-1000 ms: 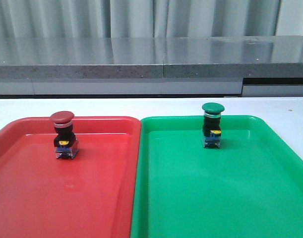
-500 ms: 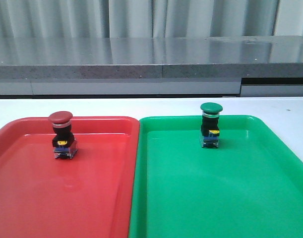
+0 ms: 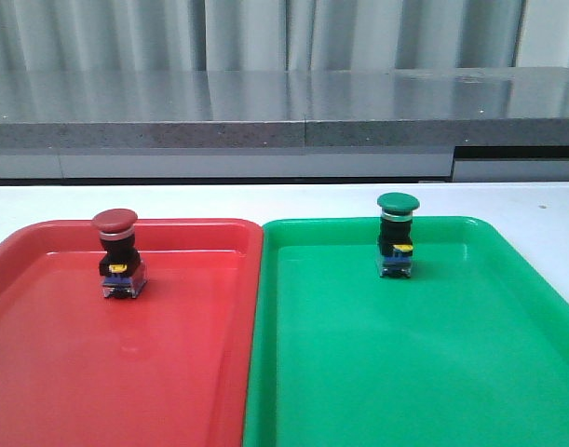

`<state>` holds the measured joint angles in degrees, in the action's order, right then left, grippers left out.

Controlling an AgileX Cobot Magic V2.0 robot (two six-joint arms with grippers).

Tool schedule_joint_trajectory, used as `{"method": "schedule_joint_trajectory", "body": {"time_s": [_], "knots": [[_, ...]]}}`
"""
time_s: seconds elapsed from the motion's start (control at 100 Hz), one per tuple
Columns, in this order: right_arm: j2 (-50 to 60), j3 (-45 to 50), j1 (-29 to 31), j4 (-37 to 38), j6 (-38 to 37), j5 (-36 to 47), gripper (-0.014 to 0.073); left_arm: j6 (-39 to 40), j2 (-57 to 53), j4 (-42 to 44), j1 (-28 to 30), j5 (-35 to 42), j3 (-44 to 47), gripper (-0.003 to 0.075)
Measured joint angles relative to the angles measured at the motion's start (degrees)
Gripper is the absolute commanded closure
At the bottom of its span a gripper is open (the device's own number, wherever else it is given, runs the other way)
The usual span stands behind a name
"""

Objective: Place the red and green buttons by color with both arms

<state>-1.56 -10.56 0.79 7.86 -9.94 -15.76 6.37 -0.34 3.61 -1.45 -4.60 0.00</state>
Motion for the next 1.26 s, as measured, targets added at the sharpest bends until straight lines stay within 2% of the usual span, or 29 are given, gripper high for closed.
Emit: {"method": "schedule_joint_trajectory", "body": {"time_s": [0.42,1.26], "knots": [[2.14,11.55,0.14,-0.66,0.28,6.80,0.0661,0.00,0.00,0.00,0.00,0.10,0.00,0.0739],[2.14,12.17,0.14,-0.96,0.32,8.44,0.0661,0.00,0.00,0.00,0.00,0.10,0.00,0.0739]]}}
